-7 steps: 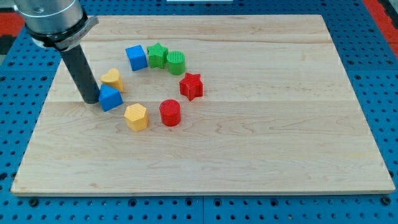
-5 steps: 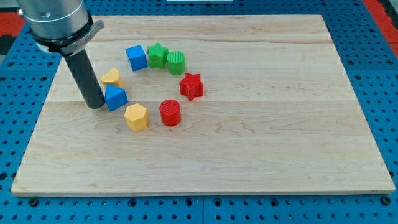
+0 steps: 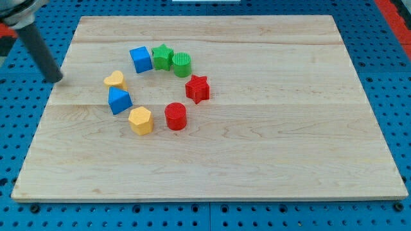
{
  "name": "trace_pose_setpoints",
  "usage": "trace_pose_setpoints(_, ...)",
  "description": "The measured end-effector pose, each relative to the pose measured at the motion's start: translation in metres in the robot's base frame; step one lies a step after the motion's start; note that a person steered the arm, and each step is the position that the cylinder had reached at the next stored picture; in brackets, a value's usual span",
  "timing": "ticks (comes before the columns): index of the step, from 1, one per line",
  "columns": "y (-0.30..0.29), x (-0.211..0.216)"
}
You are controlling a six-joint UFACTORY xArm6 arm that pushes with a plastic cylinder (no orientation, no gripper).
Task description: Move your arm away from the blue triangle
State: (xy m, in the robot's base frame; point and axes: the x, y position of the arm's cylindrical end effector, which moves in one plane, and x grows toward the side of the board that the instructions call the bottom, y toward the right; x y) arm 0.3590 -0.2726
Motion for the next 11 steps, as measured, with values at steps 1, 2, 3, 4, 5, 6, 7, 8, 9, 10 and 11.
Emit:
trace_pose_setpoints(1,0.02,-0.036)
trace_pose_setpoints(2,0.019,-0.037)
trace_pose_setpoints(3,0.012,-0.037)
trace_pose_setpoints(4,0.01,-0.037)
trace_pose_setpoints(5,0.006,-0.037)
trace_pose_setpoints(6,0.002,-0.037)
trace_pose_setpoints(7,0.017,-0.039)
trace_pose_setpoints(8,0.042,-0.059)
trace_pose_setpoints(9,0.07,-0.115)
trace_pose_setpoints(10,0.128,-0.124)
trace_pose_setpoints(11,0.207,-0.099)
